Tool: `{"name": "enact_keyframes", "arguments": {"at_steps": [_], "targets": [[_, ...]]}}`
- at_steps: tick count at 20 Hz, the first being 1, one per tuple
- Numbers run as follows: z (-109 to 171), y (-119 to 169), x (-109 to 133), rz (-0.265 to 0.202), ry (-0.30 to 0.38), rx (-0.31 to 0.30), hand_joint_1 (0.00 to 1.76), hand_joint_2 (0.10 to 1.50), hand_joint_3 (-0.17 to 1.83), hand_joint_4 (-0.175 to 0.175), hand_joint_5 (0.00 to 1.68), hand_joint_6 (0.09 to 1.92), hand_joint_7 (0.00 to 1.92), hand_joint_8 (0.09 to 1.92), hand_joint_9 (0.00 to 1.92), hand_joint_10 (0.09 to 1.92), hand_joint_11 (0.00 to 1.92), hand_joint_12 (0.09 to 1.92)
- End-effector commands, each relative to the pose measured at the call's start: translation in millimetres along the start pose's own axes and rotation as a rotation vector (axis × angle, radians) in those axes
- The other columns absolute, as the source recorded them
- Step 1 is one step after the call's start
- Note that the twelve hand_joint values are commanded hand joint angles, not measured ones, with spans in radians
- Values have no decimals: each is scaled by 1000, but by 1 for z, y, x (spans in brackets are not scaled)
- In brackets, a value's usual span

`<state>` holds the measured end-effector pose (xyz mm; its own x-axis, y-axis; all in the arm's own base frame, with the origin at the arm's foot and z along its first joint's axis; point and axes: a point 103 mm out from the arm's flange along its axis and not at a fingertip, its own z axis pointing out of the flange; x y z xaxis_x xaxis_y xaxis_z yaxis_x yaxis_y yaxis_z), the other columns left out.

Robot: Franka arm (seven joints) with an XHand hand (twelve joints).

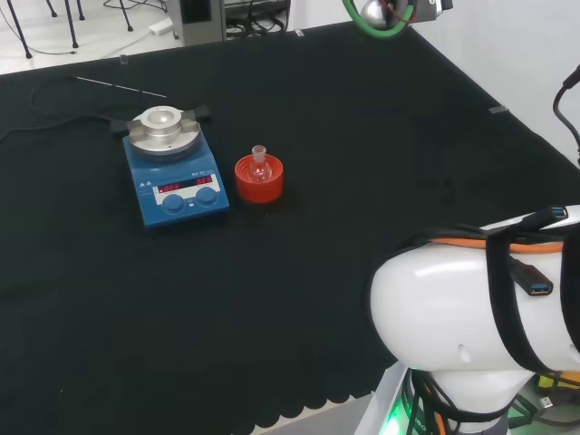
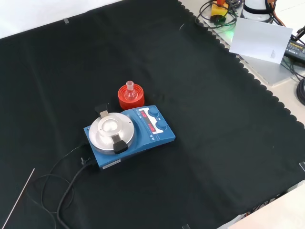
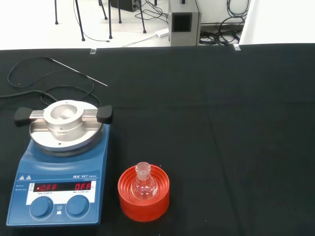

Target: Pick up the round-bottom flask.

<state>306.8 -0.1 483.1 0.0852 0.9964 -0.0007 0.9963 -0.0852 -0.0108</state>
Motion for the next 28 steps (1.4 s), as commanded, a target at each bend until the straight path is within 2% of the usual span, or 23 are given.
{"name": "enact_keyframes", "arguments": {"at_steps": [1,7,13,22,28], "targets": [[3,12,-1,-5,-20,-7,749,789,614,-79,437,771,585,746,689,840,163,1412],[11,63,-9,-35,-42,-52,749,809,573,-82,429,780,583,743,685,849,129,1484],[24,110,-14,-55,-34,-31,751,813,564,-83,432,785,587,744,687,852,136,1484],[48,153,-17,-59,-28,11,756,818,555,-83,435,792,592,744,688,854,139,1483],[72,177,-13,-105,-34,14,757,820,551,-83,435,795,595,744,690,855,140,1483]]}}
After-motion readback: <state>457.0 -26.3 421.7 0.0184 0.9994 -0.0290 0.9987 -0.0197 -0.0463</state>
